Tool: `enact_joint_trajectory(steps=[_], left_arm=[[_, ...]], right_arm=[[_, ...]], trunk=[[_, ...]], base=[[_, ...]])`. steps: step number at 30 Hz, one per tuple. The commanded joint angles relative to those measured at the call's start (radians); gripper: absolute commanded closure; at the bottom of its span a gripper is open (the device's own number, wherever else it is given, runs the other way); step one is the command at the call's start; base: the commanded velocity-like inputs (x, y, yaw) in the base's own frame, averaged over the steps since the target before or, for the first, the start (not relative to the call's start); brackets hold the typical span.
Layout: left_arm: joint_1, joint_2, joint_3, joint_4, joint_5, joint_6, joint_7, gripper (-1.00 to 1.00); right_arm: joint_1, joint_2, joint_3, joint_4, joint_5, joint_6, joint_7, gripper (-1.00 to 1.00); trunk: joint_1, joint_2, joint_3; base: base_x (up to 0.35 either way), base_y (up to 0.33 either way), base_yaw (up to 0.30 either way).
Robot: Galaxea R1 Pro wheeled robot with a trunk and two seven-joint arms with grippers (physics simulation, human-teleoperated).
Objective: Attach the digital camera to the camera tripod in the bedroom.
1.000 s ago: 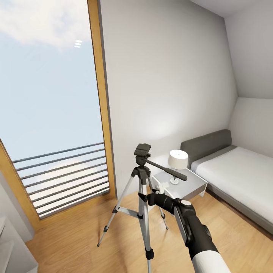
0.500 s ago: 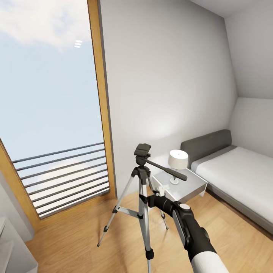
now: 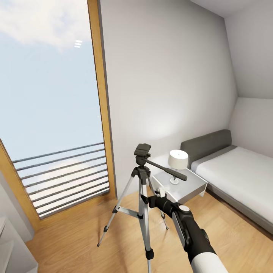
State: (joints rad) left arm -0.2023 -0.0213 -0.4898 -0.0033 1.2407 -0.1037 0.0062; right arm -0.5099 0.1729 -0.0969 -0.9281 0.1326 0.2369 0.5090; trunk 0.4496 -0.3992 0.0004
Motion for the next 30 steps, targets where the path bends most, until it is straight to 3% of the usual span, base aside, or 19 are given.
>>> enact_joint_trajectory(steps=[1,7,18,24,30], left_arm=[[0.000,0.000,-0.009,0.000,0.006,-0.002,0.002,1.00],[0.000,0.000,-0.009,0.000,0.005,-0.002,0.001,1.00],[0.000,0.000,-0.009,0.000,0.005,-0.002,0.001,1.00],[-0.035,0.033,0.017,-0.035,-0.018,0.031,0.030,1.00],[-0.049,0.034,-0.031,-0.070,-0.040,0.065,0.059,1.00]], right_arm=[[0.000,0.002,-0.004,0.006,0.011,0.000,0.000,-1.00],[0.001,0.002,0.023,0.071,0.015,-0.061,-0.054,-1.00],[0.002,0.002,0.073,0.089,0.016,-0.098,-0.082,-1.00],[0.001,-0.031,0.071,0.104,0.049,-0.105,-0.067,-1.00],[0.001,-0.056,0.076,0.096,0.054,-0.100,-0.092,-1.00]], trunk=[[0.000,-0.001,0.000],[0.000,-0.001,0.000],[0.000,-0.001,0.000],[0.000,-0.001,0.000],[0.000,-0.001,0.000]], base=[[0.000,0.000,0.000],[0.000,0.000,0.000],[0.000,0.000,0.000],[0.000,0.000,0.000],[0.000,0.000,0.000]])
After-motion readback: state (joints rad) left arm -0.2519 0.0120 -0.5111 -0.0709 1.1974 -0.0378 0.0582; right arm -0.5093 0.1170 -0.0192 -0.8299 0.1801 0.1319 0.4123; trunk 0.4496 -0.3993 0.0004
